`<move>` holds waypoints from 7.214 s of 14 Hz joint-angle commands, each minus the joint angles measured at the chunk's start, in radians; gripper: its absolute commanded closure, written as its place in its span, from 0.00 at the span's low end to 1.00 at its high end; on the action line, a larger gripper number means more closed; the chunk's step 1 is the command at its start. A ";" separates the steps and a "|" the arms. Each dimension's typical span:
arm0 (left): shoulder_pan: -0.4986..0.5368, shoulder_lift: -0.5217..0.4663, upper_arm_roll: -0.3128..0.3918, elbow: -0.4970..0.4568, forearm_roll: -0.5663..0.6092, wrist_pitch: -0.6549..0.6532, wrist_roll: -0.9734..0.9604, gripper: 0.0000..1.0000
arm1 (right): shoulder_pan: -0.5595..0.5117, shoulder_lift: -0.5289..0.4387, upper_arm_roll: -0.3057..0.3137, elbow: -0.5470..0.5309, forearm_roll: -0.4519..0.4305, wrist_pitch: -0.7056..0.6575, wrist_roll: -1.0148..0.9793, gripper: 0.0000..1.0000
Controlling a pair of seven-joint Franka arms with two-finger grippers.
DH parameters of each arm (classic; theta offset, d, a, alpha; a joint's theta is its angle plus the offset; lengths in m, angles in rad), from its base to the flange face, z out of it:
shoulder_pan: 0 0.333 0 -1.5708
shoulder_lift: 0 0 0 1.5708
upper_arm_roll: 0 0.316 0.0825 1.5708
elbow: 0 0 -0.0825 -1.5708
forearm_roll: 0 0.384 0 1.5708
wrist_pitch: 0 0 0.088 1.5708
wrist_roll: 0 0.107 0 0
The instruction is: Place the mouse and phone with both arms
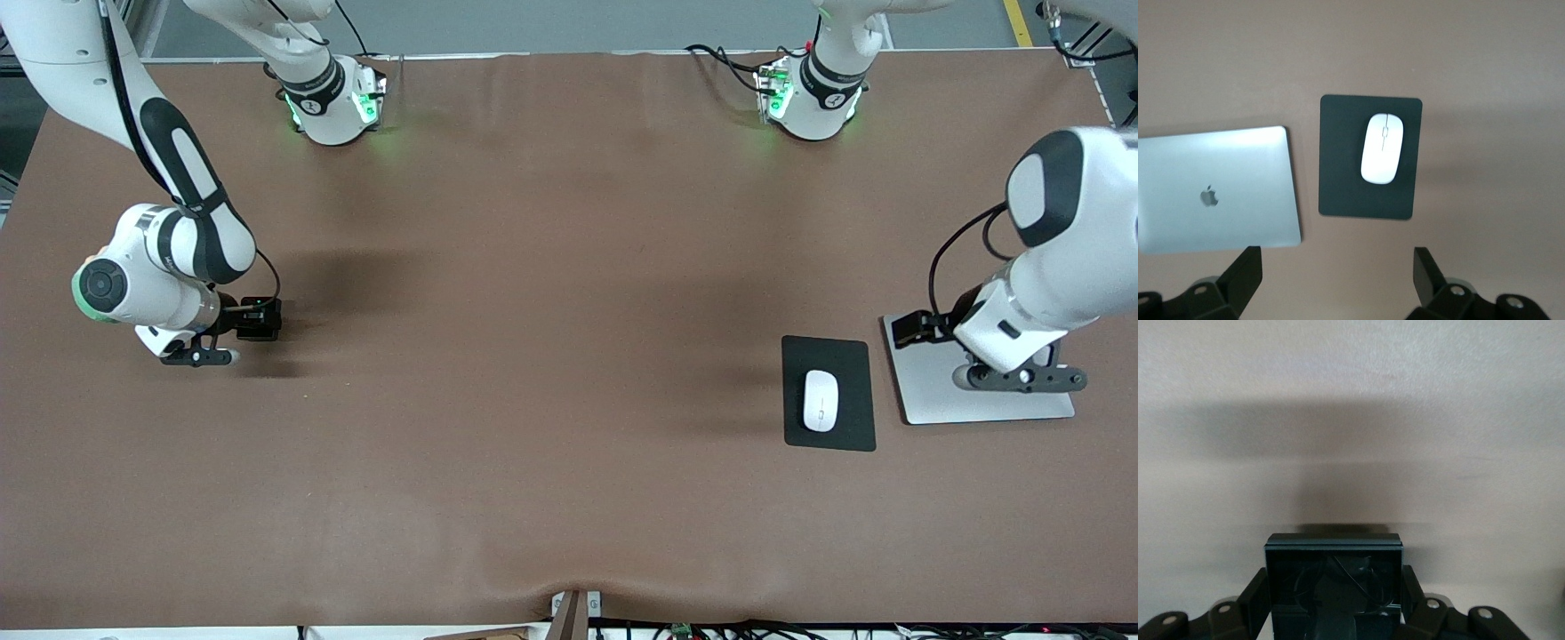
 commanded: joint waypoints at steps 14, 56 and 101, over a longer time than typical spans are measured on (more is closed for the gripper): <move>-0.023 -0.210 0.008 0.079 0.006 -0.337 0.128 0.00 | -0.005 0.004 0.013 0.261 -0.009 -0.348 -0.009 0.00; -0.001 -0.207 -0.021 0.108 -0.011 -0.325 0.035 0.00 | 0.090 -0.488 0.042 0.593 -0.009 -0.957 0.191 0.00; -0.003 -0.205 -0.021 0.108 -0.011 -0.325 0.033 0.00 | 0.099 -0.473 0.038 0.605 -0.060 -0.940 0.181 0.00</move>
